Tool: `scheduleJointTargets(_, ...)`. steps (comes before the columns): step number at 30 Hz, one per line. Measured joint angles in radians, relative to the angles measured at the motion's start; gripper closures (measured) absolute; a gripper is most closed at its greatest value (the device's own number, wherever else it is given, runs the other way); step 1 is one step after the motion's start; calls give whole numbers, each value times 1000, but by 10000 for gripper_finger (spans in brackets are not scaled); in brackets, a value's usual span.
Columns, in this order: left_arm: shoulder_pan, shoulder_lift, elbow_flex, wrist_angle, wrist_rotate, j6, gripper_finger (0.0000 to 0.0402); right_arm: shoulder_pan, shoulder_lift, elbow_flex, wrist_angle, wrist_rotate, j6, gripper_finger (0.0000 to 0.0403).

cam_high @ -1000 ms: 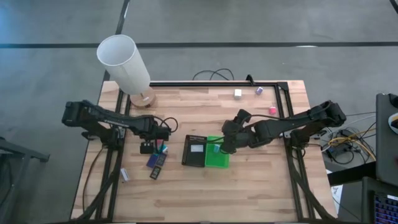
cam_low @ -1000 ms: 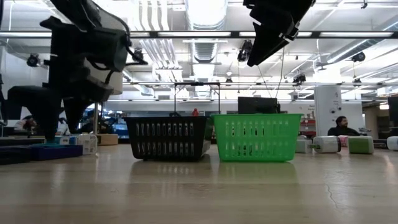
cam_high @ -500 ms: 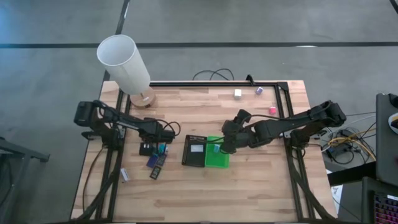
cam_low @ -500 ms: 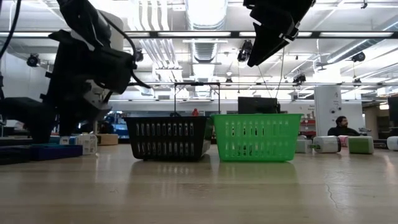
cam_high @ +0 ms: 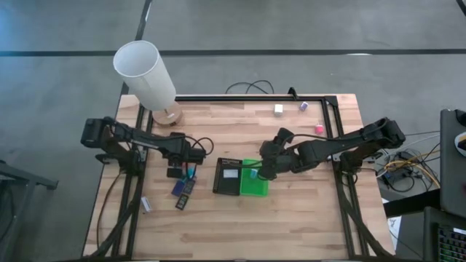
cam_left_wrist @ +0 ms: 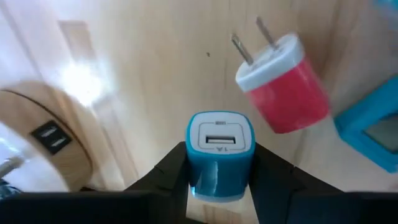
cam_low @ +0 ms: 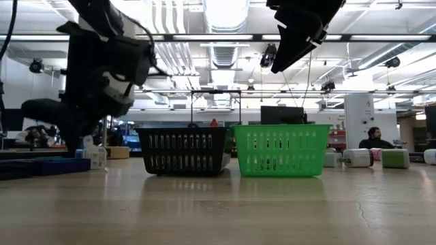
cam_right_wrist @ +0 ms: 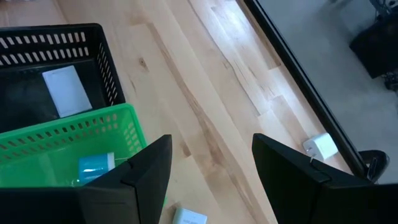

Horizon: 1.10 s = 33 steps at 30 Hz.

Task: Pick & Place Office items
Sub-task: Put the left blue charger adapter into the green basket

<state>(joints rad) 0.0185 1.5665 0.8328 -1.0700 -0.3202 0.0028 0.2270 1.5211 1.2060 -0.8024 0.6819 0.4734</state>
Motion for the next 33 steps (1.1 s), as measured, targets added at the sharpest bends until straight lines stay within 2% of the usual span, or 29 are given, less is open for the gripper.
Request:
scheduleJointTargets(7, -7, -42, 145, -82, 6, -5, 278, 0, 0, 0, 12, 20, -40, 184)
scheduleJointTargets(12, -19, -75, 269, -95, 83, 16, 278, 4, 0, -2, 75, 33, -120, 184)
scheduleJointTargets(20, -42, -96, 449, -93, 319, 21, 278, 18, 1, -72, 328, 17, -396, 184)
scheduleJointTargets(26, -47, -96, 500, -89, 526, 19, 278, 41, 2, -158, 580, 14, -681, 184)
scheduleJointTargets(33, -47, -96, 501, -83, 592, 1, 278, 91, 2, -241, 903, -56, -965, 184)
